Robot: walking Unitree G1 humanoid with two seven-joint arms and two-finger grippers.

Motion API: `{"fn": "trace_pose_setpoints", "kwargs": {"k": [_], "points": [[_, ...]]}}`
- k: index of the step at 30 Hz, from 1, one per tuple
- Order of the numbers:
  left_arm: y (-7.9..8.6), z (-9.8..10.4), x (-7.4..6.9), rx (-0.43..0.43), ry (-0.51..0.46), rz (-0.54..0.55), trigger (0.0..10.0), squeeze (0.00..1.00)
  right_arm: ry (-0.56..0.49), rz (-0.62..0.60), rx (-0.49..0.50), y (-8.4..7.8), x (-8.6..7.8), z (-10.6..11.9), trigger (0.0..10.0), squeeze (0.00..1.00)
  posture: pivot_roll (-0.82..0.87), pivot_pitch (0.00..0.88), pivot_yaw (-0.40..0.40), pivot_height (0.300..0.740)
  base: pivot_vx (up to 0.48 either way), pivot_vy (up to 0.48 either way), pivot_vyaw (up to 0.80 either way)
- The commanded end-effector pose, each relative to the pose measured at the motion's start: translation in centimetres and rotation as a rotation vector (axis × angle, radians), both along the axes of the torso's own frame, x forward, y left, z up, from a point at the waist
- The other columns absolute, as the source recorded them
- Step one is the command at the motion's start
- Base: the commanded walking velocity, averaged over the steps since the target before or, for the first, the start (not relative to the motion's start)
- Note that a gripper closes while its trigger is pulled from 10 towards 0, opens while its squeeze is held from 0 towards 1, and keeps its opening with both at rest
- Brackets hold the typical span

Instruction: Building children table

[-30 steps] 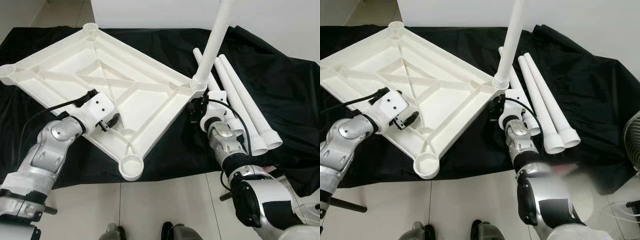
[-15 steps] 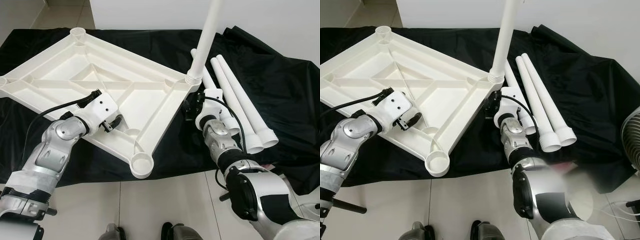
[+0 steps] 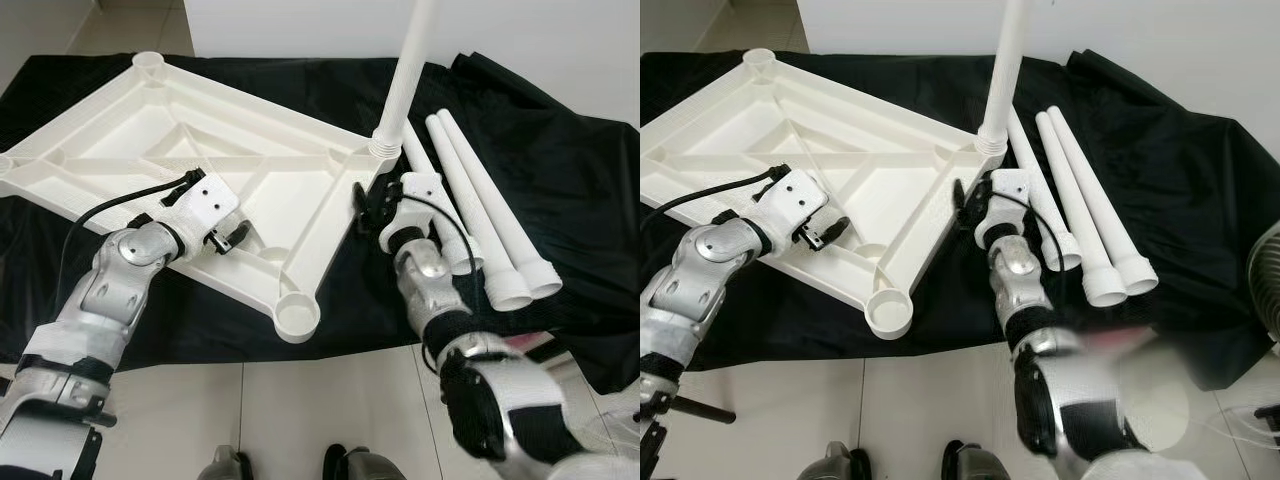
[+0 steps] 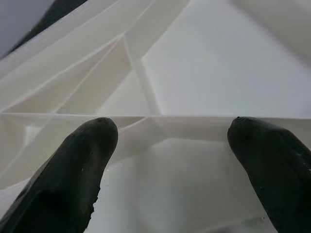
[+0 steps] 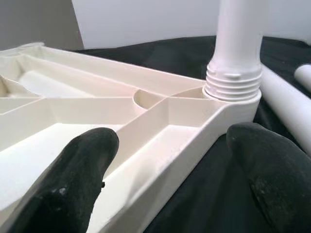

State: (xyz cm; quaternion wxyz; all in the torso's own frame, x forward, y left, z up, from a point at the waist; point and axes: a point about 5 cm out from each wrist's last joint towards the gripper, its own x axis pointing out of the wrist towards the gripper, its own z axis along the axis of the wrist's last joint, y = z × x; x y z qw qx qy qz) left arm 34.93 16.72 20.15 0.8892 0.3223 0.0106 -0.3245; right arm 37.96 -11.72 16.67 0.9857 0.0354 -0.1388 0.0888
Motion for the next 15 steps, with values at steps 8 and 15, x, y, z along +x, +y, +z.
{"fn": "trace_pose_setpoints", "kwargs": {"k": [8, 15], "points": [[0.4, 0.8, -0.6, -0.072, 0.060, -0.120, 10.0, 0.00, -0.084, -0.055, 0.020, -2.4, -2.4, -1.1, 10.0, 0.00, -0.01, 0.138, -0.044, 0.740, 0.000, 0.000, 0.00], [0.6, 1.8, -0.9, -0.221, 0.107, -0.197, 10.0, 0.00, -0.095, -0.092, 0.024, -3.9, -4.2, -1.7, 10.0, 0.00, 0.00, 0.134, -0.050, 0.740, 0.000, 0.000, 0.00]]}}
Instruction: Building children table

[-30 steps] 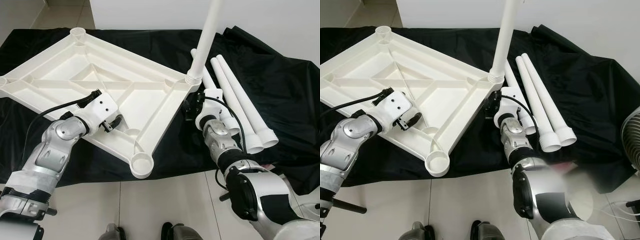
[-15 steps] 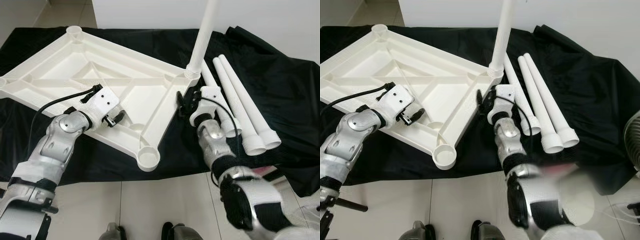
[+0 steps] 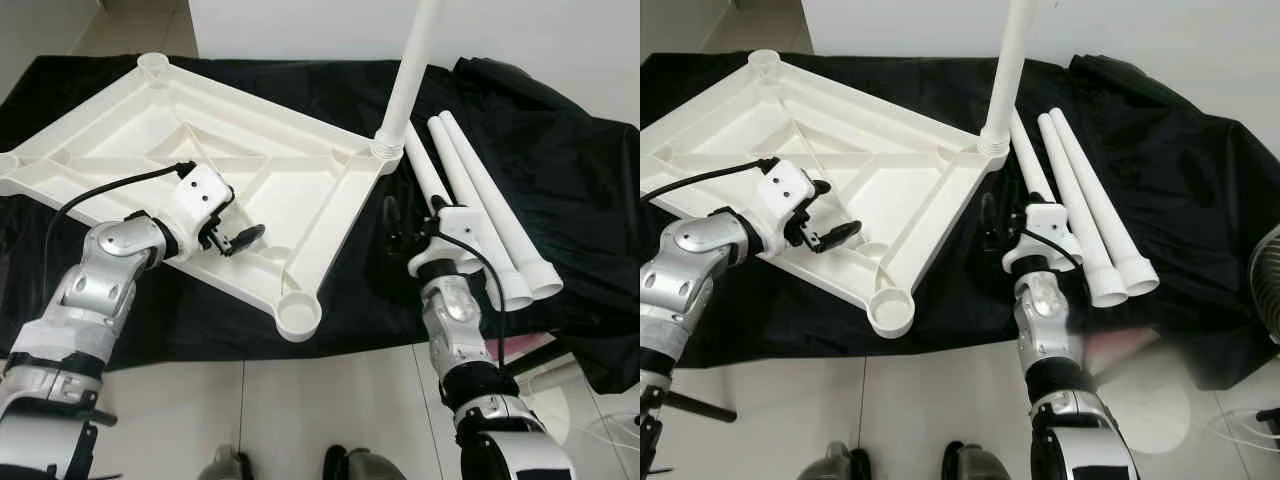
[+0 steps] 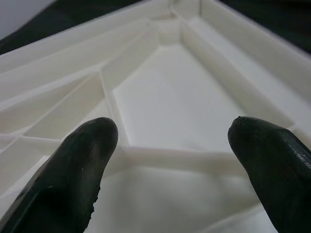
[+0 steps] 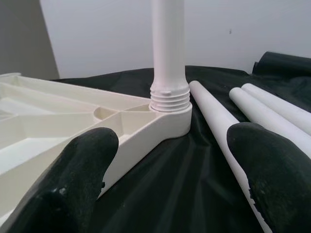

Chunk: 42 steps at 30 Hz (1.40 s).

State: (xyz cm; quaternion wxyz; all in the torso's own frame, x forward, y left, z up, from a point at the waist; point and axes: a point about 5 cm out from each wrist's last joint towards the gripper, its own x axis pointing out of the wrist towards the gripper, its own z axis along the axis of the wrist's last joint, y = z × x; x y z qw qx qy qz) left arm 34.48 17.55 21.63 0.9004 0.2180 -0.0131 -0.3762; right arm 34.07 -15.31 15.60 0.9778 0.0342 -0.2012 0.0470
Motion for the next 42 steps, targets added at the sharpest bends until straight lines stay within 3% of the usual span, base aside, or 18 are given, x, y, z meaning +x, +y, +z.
{"fn": "trace_pose_setpoints", "kwargs": {"k": [1, 7, 8, 9, 10, 16, 17, 23, 25, 28, 31, 42], "points": [[-0.2, 0.3, -0.5, -0.013, 0.039, -0.103, 10.0, 0.00, 0.027, -0.006, 0.005, -0.4, -0.3, -0.6, 10.0, 0.00, 0.00, 0.134, -0.050, 0.740, 0.000, 0.000, 0.00], [-0.9, 1.9, -2.0, -0.220, 0.143, -0.341, 10.0, 0.00, 0.085, -0.048, 0.023, -2.3, -3.2, -2.6, 10.0, 0.00, 0.00, 0.120, -0.057, 0.740, 0.000, 0.000, 0.00], [-0.9, 1.9, -2.0, -0.220, 0.143, -0.341, 10.0, 0.00, 0.085, -0.048, 0.023, -2.3, -3.2, -2.6, 10.0, 0.00, 0.00, 0.120, -0.057, 0.740, 0.000, 0.000, 0.00], [-1.1, 2.2, -2.3, -0.242, 0.154, -0.369, 10.0, 0.38, 0.094, -0.056, 0.026, -2.6, -3.6, -2.8, 10.0, 0.00, 0.00, 0.120, -0.057, 0.740, 0.000, 0.000, 0.00], [-1.3, 2.0, -2.5, -0.232, 0.167, -0.394, 10.0, 1.00, 0.105, -0.064, 0.025, -2.8, -4.0, -3.0, 10.0, 0.00, 0.00, 0.116, -0.056, 0.740, 0.000, 0.000, 0.00], [-1.5, 1.3, -2.8, -0.181, 0.191, -0.424, 10.0, 1.00, 0.123, -0.069, 0.016, -3.2, -4.8, -3.2, 10.0, 0.00, 0.00, 0.111, -0.055, 0.740, 0.000, 0.000, 0.00], [-1.4, 0.8, -3.1, -0.139, 0.212, -0.448, 10.0, 0.00, 0.135, -0.069, 0.003, -3.4, -5.1, -3.4, 10.0, 0.00, -0.01, 0.105, -0.050, 0.740, 0.000, 0.000, 0.00], [-1.3, -0.6, -3.8, -0.016, 0.258, -0.487, 10.0, 0.00, 0.162, -0.077, -0.022, -4.1, -5.6, -3.6, 10.0, 0.00, -0.02, 0.097, -0.042, 0.740, 0.000, 0.000, 0.00], [-1.2, -1.7, -3.3, 0.068, 0.261, -0.446, 10.0, 0.00, 0.133, -0.079, -0.016, -4.2, -5.6, -2.7, 10.0, 0.00, -0.03, 0.084, -0.033, 0.740, 0.000, 0.000, 0.00], [-1.1, -2.5, -2.8, 0.117, 0.266, -0.410, 10.0, 0.00, 0.073, -0.079, 0.000, -4.0, -5.7, -1.4, 10.0, 0.00, -0.04, 0.080, -0.030, 0.740, 0.000, 0.000, 0.00], [-1.0, -2.8, -2.5, 0.148, 0.261, -0.391, 10.0, 0.00, 0.003, -0.094, 0.048, -4.0, -5.9, 0.0, 10.0, 0.00, -0.04, 0.076, -0.025, 0.740, 0.000, 0.000, 0.00], [-0.3, -3.7, -2.2, 0.257, 0.277, -0.392, 10.0, 0.00, -0.058, -0.116, 0.151, -4.0, -5.5, 2.1, 10.0, 0.00, -0.02, 0.086, -0.004, 0.740, 0.000, 0.000, 0.00]]}}
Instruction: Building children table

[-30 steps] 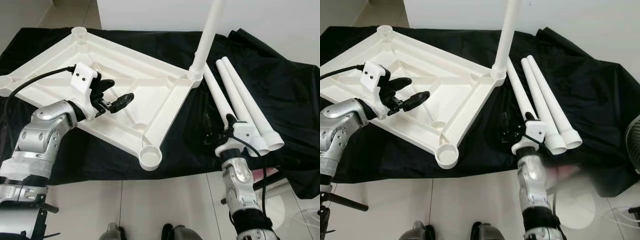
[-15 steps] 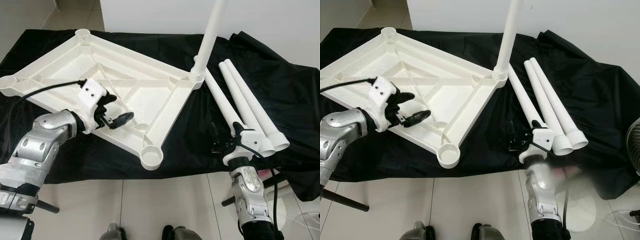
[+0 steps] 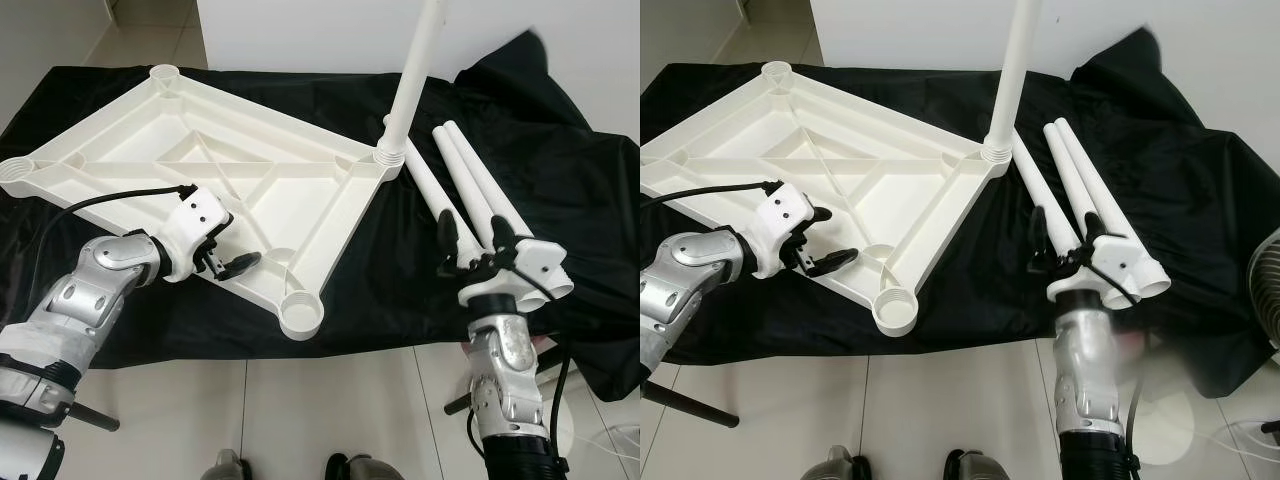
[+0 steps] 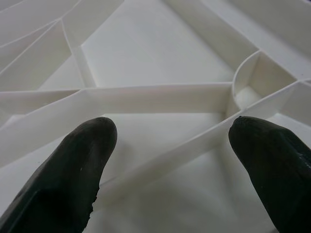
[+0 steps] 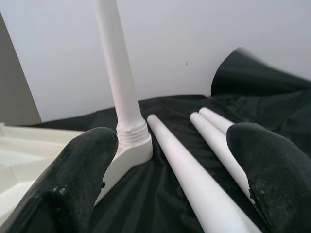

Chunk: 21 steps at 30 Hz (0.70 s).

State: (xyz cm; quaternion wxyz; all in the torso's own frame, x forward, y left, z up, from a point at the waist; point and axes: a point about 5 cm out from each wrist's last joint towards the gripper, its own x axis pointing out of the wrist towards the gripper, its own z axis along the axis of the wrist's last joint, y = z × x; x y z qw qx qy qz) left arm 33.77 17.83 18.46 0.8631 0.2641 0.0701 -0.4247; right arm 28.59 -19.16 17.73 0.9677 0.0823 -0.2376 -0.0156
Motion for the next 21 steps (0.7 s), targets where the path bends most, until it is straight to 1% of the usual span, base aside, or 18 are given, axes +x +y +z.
{"fn": "trace_pose_setpoints", "kwargs": {"k": [1, 3, 5, 6, 7, 9, 11, 12, 13, 14, 16, 18, 19, 21], "points": [[-0.5, -0.7, -1.4, 0.096, 0.164, -0.312, 10.0, 0.00, 0.009, -0.013, 0.035, -0.2, -0.1, 0.0, 10.0, 0.00, -0.02, 0.085, -0.002, 0.740, 0.000, 0.000, 0.00], [-0.5, -0.7, -1.4, 0.096, 0.164, -0.312, 10.0, 0.00, 0.009, -0.013, 0.035, -0.2, -0.1, 0.0, 10.0, 0.00, -0.02, 0.085, -0.002, 0.740, 0.000, 0.000, 0.00], [-0.3, -0.9, -1.3, 0.129, 0.168, -0.327, 10.0, 0.00, 0.011, -0.020, 0.039, -0.3, -0.2, 0.0, 10.0, 0.00, -0.02, 0.082, 0.000, 0.740, 0.000, 0.000, 0.00], [-0.3, -0.9, -1.3, 0.129, 0.168, -0.327, 10.0, 0.00, 0.011, -0.020, 0.039, -0.3, -0.2, 0.0, 10.0, 0.00, -0.02, 0.082, 0.000, 0.740, 0.000, 0.000, 0.00], [-0.1, -0.9, -1.1, 0.156, 0.164, -0.326, 10.0, 0.00, 0.012, -0.026, 0.041, -0.4, -0.2, 0.0, 10.0, 0.00, -0.02, 0.080, 0.006, 0.740, 0.000, 0.000, 0.00], [-0.1, -0.9, -1.1, 0.156, 0.164, -0.326, 10.0, 0.00, 0.012, -0.026, 0.041, -0.4, -0.2, 0.0, 10.0, 0.00, -0.02, 0.080, 0.006, 0.740, 0.000, 0.000, 0.00], [0.0, -1.2, -0.5, 0.217, 0.162, -0.328, 10.0, 0.00, 0.016, -0.031, 0.039, -0.5, 0.0, 0.0, 10.0, 0.00, -0.01, 0.081, 0.011, 0.740, 0.000, 0.000, 0.00], [0.0, -1.2, -0.5, 0.217, 0.162, -0.328, 10.0, 0.00, 0.016, -0.031, 0.039, -0.5, 0.0, 0.0, 10.0, 0.00, -0.01, 0.081, 0.011, 0.740, 0.000, 0.000, 0.00], [-0.1, -1.4, -0.2, 0.243, 0.161, -0.328, 10.0, 0.00, 0.017, -0.031, 0.035, -0.5, 0.1, 0.0, 10.0, 0.00, -0.01, 0.083, 0.014, 0.740, 0.000, 0.000, 0.00], [-0.1, -1.4, -0.2, 0.243, 0.161, -0.328, 10.0, 0.00, 0.017, -0.031, 0.035, -0.5, 0.1, 0.0, 10.0, 0.00, -0.01, 0.083, 0.014, 0.740, 0.000, 0.000, 0.00], [-0.4, -1.8, 0.5, 0.271, 0.176, -0.326, 10.0, 0.00, 0.021, -0.033, 0.031, -0.5, 0.3, 0.2, 10.0, 0.00, -0.01, 0.091, 0.017, 0.740, 0.000, 0.000, 0.00], [-0.4, -1.8, 0.5, 0.271, 0.176, -0.326, 10.0, 0.00, 0.021, -0.033, 0.031, -0.5, 0.3, 0.2, 10.0, 0.00, -0.01, 0.091, 0.017, 0.740, 0.000, 0.000, 0.00], [-0.7, -1.9, 0.9, 0.289, 0.178, -0.314, 10.0, 0.00, 0.025, -0.036, 0.026, -0.6, 0.3, 0.2, 10.0, 0.00, -0.01, 0.095, 0.018, 0.740, 0.000, 0.000, 0.00], [-0.7, -1.9, 0.9, 0.289, 0.178, -0.314, 10.0, 0.00, 0.025, -0.036, 0.026, -0.6, 0.3, 0.2, 10.0, 0.00, -0.01, 0.095, 0.018, 0.740, 0.000, 0.000, 0.00]]}}
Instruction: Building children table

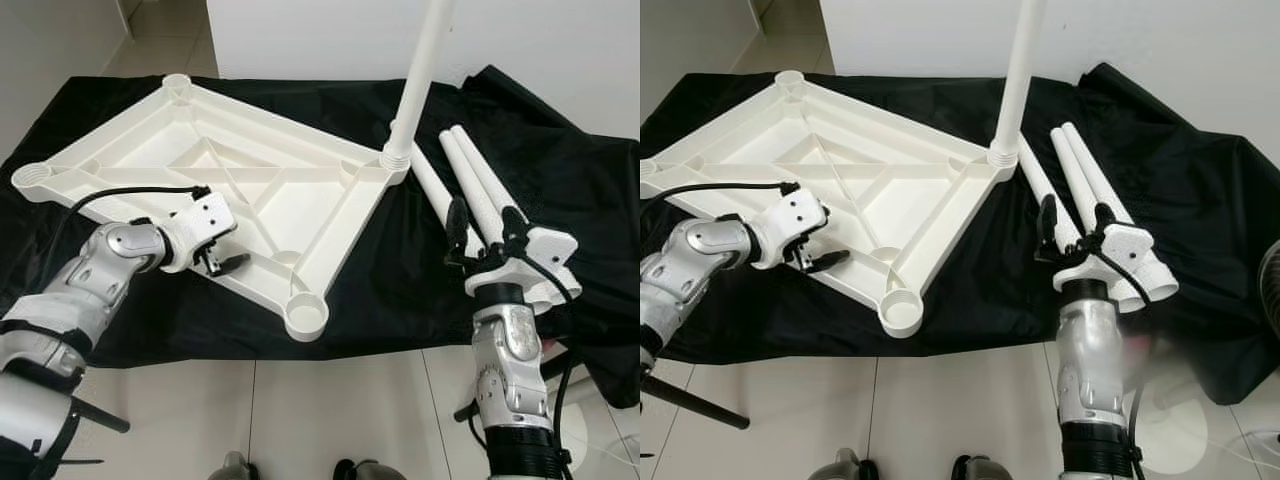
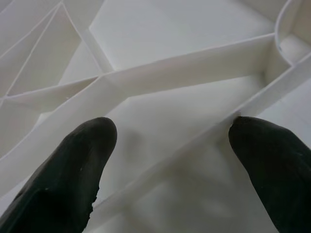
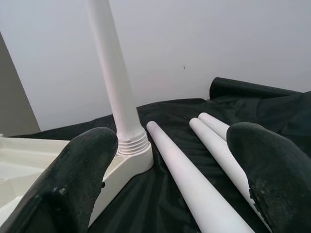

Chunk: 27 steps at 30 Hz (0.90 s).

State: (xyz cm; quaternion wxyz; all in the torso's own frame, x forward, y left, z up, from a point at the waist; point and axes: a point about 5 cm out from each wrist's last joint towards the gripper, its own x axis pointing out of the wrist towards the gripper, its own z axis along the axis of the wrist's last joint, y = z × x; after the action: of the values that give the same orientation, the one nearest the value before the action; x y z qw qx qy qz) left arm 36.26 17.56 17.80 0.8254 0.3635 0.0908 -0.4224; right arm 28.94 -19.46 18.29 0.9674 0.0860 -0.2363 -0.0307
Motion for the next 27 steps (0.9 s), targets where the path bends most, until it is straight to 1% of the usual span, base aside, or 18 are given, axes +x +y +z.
{"fn": "trace_pose_setpoints", "kwargs": {"k": [1, 4, 7, 9, 12, 15, 16, 17, 19, 20, 21, 22, 27], "points": [[-0.5, -1.5, -1.2, 0.111, 0.253, -0.240, 10.0, 0.00, 0.023, -0.009, 0.007, -0.3, 0.0, -0.3, 10.0, 0.00, -0.02, 0.101, 0.023, 0.740, 0.000, 0.000, 0.00], [-0.8, -1.8, -0.6, 0.127, 0.271, -0.223, 10.0, 0.00, 0.030, -0.012, -0.004, -0.3, 0.0, -0.4, 10.0, 0.00, -0.02, 0.109, 0.031, 0.740, 0.000, 0.000, 0.00], [-0.9, -2.0, -0.5, 0.134, 0.292, -0.231, 10.0, 0.00, 0.033, -0.013, -0.008, -0.3, 0.0, -0.4, 10.0, 0.00, -0.02, 0.111, 0.035, 0.740, 0.000, 0.000, 0.00], [-1.2, -2.4, -0.5, 0.138, 0.334, -0.252, 10.0, 0.00, 0.039, -0.016, -0.016, -0.3, 0.0, -0.5, 10.0, 0.00, -0.02, 0.119, 0.043, 0.740, 0.000, 0.000, 0.00], [-1.3, -2.6, -0.5, 0.138, 0.359, -0.263, 10.0, 0.00, 0.044, -0.017, -0.021, -0.3, 0.0, -0.5, 10.0, 0.00, -0.03, 0.124, 0.047, 0.740, 0.000, 0.000, 0.00], [-1.5, -2.8, -0.4, 0.138, 0.364, -0.264, 10.0, 0.00, 0.050, -0.022, -0.025, -0.4, -0.1, -0.6, 10.0, 0.00, -0.03, 0.126, 0.050, 0.740, 0.000, 0.000, 0.00], [-1.5, -2.8, -0.3, 0.138, 0.370, -0.268, 9.7, 0.00, 0.053, -0.025, -0.026, -0.5, -0.1, -0.7, 10.0, 0.00, -0.03, 0.126, 0.050, 0.740, 0.000, 0.000, 0.00], [-1.5, -2.8, -0.3, 0.138, 0.370, -0.268, 9.7, 0.00, 0.053, -0.025, -0.026, -0.5, -0.1, -0.7, 10.0, 0.00, -0.03, 0.126, 0.050, 0.740, 0.000, 0.000, 0.00], [-1.6, -3.1, -0.4, 0.136, 0.381, -0.271, 3.5, 0.00, 0.061, -0.033, -0.034, -0.5, -0.1, -0.8, 10.0, 0.00, -0.03, 0.131, 0.054, 0.740, 0.000, 0.000, 0.00], [-1.6, -3.2, -0.4, 0.135, 0.385, -0.270, 1.7, 0.00, 0.065, -0.036, -0.039, -0.5, -0.1, -0.9, 10.0, 0.00, -0.03, 0.131, 0.054, 0.740, 0.000, 0.000, 0.00], [-1.6, -3.4, -0.4, 0.137, 0.388, -0.271, 1.6, 0.00, 0.067, -0.037, -0.039, -0.5, -0.1, -0.9, 10.0, 0.00, -0.03, 0.132, 0.055, 0.740, 0.000, 0.000, 0.00], [-1.6, -3.5, -0.5, 0.131, 0.397, -0.269, 0.0, 0.00, 0.069, -0.036, -0.040, -0.4, -0.2, -0.9, 10.0, 0.00, -0.03, 0.133, 0.055, 0.740, 0.000, 0.000, 0.00], [-1.5, -3.7, -0.6, 0.125, 0.407, -0.269, 0.0, 0.00, 0.070, -0.033, -0.039, -0.4, -0.2, -1.0, 10.0, 0.00, -0.04, 0.133, 0.055, 0.740, 0.000, 0.000, 0.00]]}}
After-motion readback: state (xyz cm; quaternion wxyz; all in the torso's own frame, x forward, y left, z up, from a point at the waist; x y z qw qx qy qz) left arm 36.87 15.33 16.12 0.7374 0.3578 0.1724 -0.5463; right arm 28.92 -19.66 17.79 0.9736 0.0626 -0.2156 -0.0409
